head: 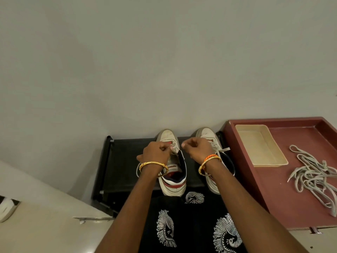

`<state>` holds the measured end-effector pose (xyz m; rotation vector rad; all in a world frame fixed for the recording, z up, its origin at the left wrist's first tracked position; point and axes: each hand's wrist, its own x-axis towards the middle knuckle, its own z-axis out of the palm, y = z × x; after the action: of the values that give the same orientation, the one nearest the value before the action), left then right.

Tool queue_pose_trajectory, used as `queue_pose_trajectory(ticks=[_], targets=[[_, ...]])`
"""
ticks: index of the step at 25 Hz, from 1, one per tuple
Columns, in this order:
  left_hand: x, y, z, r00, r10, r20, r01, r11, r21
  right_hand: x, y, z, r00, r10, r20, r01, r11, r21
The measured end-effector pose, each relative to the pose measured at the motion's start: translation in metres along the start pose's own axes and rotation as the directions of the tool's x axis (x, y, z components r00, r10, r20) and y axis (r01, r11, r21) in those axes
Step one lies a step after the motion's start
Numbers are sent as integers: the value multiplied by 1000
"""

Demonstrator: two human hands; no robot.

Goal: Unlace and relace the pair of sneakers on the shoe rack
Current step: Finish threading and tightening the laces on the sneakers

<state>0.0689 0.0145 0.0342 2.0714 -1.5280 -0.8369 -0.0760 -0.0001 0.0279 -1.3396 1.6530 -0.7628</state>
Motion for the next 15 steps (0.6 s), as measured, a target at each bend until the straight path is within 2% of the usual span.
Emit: queue_pose_trajectory(ticks=[4, 6, 10, 15], targets=[[21, -15, 27, 997, -80, 9, 79, 993, 91, 22, 23, 27, 994, 55, 90, -26, 955, -297], [27, -20, 43, 996, -91, 19, 89, 990, 109, 28, 27, 38, 996, 29, 89, 6, 930, -366], [31, -27, 66, 990, -133, -39, 135, 988, 69, 42, 39, 44, 999, 37, -29, -45, 932, -359], [34, -26, 74, 994, -102, -45, 104, 994, 31, 55, 45, 39, 992, 127, -15, -125, 941, -315]])
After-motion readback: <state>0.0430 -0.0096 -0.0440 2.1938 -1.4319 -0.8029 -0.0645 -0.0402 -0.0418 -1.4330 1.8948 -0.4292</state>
